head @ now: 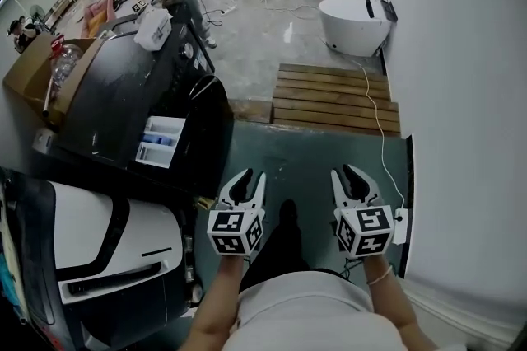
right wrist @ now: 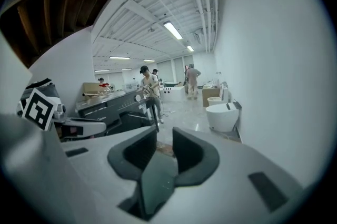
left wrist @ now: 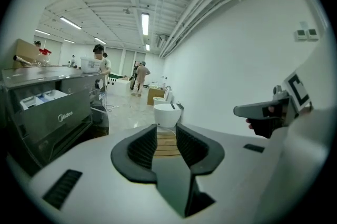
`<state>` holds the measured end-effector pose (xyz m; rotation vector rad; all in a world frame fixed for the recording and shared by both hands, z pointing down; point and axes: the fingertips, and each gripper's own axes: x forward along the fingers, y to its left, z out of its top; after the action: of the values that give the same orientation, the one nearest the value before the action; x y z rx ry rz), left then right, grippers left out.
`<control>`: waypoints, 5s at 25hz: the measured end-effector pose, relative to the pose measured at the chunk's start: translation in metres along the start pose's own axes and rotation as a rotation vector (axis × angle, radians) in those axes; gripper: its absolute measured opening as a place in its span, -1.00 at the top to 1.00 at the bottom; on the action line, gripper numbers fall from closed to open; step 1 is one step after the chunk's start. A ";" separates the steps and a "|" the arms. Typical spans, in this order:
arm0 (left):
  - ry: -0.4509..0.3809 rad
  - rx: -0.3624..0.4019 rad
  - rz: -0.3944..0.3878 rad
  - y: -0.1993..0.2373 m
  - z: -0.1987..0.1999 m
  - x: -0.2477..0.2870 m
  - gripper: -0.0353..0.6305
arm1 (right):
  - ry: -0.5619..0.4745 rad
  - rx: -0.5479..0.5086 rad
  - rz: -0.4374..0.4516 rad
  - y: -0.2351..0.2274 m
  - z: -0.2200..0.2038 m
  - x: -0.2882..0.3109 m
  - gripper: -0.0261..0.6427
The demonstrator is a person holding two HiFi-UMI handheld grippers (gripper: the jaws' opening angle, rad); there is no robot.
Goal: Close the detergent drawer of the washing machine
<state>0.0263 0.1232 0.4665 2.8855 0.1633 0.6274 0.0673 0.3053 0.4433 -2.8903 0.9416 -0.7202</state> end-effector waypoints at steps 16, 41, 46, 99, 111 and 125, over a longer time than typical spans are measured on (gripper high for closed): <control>0.004 -0.001 0.018 0.083 0.073 0.110 0.61 | 0.009 0.016 0.017 -0.009 0.079 0.143 0.68; -0.105 -0.222 0.547 0.174 0.072 0.057 0.63 | 0.148 -0.247 0.629 0.123 0.117 0.275 0.69; -0.133 -0.296 0.712 0.177 0.059 0.026 0.64 | 0.191 -0.330 0.802 0.163 0.110 0.277 0.68; -0.154 -0.596 1.179 0.193 -0.050 -0.085 0.55 | 0.318 -0.676 1.076 0.264 0.024 0.286 0.68; -0.132 -0.614 1.156 0.216 -0.061 -0.080 0.52 | 0.352 -0.705 1.066 0.280 0.009 0.307 0.67; -0.117 -0.590 1.139 0.237 -0.057 -0.080 0.54 | 0.340 -0.724 1.079 0.293 0.008 0.313 0.67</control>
<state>-0.0541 -0.1114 0.5335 2.1778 -1.4706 0.4946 0.1314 -0.1110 0.5223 -2.0103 2.8931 -0.8216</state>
